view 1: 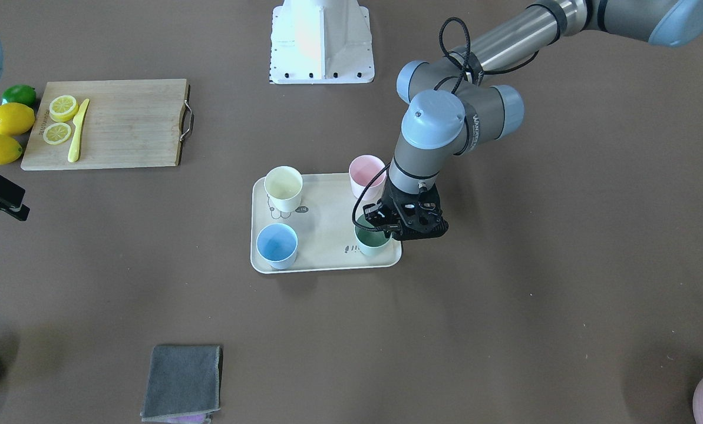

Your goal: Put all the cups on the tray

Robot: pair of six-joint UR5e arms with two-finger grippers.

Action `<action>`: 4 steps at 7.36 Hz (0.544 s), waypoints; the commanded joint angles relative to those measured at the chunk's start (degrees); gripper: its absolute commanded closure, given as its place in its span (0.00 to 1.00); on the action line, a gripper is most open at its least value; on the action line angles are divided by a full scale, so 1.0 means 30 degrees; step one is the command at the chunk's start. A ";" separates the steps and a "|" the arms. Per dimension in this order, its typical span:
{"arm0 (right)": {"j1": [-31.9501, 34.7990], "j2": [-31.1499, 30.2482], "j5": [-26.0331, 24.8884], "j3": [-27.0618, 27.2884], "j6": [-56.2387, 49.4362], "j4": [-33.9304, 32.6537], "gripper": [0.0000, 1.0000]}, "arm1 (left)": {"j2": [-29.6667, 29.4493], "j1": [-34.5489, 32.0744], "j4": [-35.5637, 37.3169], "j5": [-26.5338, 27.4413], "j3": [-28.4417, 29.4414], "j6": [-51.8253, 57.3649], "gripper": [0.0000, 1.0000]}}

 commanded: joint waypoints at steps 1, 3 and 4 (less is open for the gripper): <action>0.0824 -0.0910 0.0447 0.0083 -0.1342 -0.0029 0.00 | 0.0056 -0.0073 0.0113 0.0009 -0.0555 0.0154 0.02; 0.2551 -0.3333 0.0567 0.0055 -0.5488 0.0000 0.00 | 0.0435 -0.1880 0.2150 -0.0978 -0.2482 0.2160 0.02; 0.3429 -0.4479 0.0596 -0.0033 -0.7834 -0.0058 0.00 | 0.0698 -0.3224 0.3441 -0.2204 -0.3189 0.4468 0.02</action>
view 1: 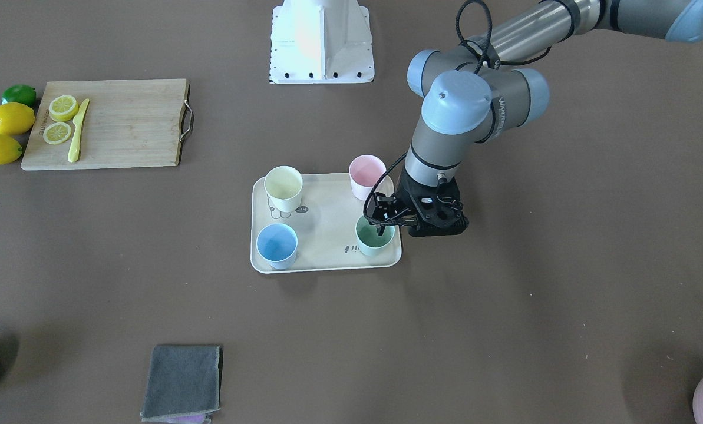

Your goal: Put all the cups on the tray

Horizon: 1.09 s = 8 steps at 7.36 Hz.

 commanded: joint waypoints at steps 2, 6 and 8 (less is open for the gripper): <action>0.2122 -0.3371 0.0139 -0.0081 -0.4702 0.0079 0.00 | 0.2189 -0.3598 0.1973 -0.3136 -0.3141 0.4744 0.02; 0.3879 -0.5309 0.0284 -0.0140 -0.5911 0.0167 0.00 | 0.7868 -1.0590 0.2148 -0.5285 -0.5089 1.4295 0.02; 0.4672 -0.5372 0.0315 -0.0256 -0.5911 0.0167 0.00 | 0.8847 -1.3092 0.1916 -0.5227 -0.2349 1.6739 0.02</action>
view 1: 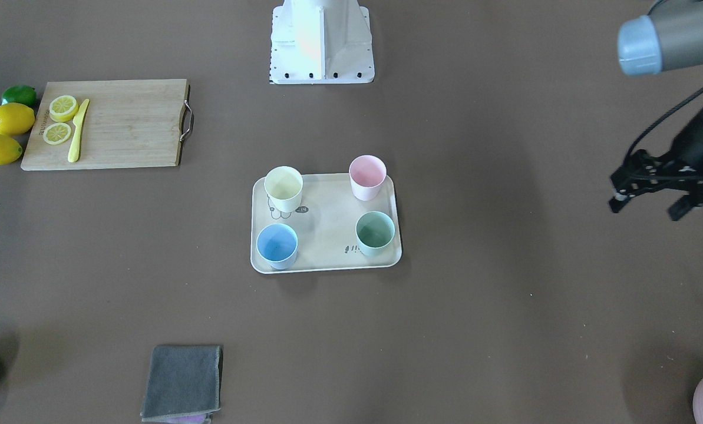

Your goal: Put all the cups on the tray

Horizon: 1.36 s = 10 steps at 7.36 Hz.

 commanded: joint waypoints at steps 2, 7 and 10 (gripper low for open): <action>0.0494 0.0201 -0.0091 -0.0381 0.0010 0.0004 0.00 | 0.0913 -0.2814 -0.0255 0.1921 0.3947 0.1559 0.02; 0.0494 0.0085 -0.0003 -0.0296 0.0069 0.0004 0.00 | 0.5526 -0.4374 -0.0285 -0.0382 0.1428 0.1502 0.02; 0.0494 0.0202 -0.0002 -0.0237 0.0098 0.0004 0.00 | 0.6158 -0.4374 -0.0079 -0.0386 0.1086 0.1500 0.02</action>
